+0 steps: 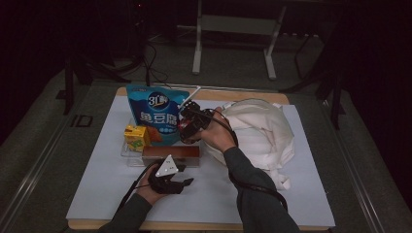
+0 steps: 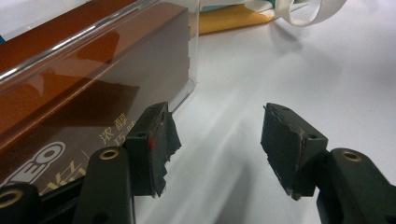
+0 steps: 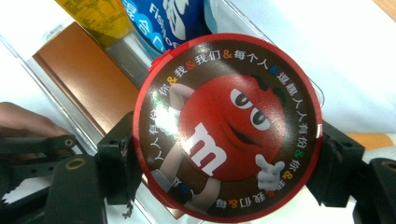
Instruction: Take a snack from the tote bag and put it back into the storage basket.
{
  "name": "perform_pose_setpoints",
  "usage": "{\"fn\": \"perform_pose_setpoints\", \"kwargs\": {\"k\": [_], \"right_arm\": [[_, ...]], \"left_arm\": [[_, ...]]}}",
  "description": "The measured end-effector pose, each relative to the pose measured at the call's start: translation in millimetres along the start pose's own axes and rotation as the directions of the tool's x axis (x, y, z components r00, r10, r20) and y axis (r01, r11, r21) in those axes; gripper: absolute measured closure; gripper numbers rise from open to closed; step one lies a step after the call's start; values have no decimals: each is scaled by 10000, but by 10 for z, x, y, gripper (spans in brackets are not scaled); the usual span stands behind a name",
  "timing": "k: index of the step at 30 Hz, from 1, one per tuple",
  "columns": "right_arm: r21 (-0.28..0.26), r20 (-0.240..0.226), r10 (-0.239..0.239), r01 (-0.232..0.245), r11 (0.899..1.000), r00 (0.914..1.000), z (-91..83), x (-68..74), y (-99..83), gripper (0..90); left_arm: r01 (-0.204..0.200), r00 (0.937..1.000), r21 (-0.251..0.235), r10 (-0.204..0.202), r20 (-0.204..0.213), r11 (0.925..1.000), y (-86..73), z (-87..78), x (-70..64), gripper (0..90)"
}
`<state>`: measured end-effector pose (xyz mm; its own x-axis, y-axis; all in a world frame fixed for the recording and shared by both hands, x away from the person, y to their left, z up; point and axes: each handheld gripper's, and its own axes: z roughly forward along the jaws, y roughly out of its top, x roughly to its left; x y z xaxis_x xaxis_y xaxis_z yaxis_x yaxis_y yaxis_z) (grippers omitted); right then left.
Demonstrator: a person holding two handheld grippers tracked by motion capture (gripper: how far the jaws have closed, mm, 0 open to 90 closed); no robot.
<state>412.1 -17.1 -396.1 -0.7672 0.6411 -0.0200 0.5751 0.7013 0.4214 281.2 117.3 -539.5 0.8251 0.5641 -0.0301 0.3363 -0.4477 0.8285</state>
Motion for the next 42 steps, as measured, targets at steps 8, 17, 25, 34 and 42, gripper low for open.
{"fn": "perform_pose_setpoints", "kwargs": {"k": [8,17,25,34,42], "right_arm": [[30,57,181,-181,9998,9998,29,5,-6,257],[219,280,104,-110,9997,9996,117,2,-38,257],[186,424,151,-159,9997,9990,156,14,-33,256],[153,562,287,-296,9994,9980,207,3,-30,257],[331,458,427,-442,9985,9980,281,25,-44,256]], "left_arm": [[-21,10000,4,21,-10,10000,0,0,-1,423],[-27,10000,2,27,-27,10000,0,0,-2,423],[-57,10000,20,57,-21,10000,0,-2,0,423],[-46,10000,22,46,-11,10000,0,-1,-1,423],[-47,10000,25,47,-8,10000,0,-1,0,422]]}}
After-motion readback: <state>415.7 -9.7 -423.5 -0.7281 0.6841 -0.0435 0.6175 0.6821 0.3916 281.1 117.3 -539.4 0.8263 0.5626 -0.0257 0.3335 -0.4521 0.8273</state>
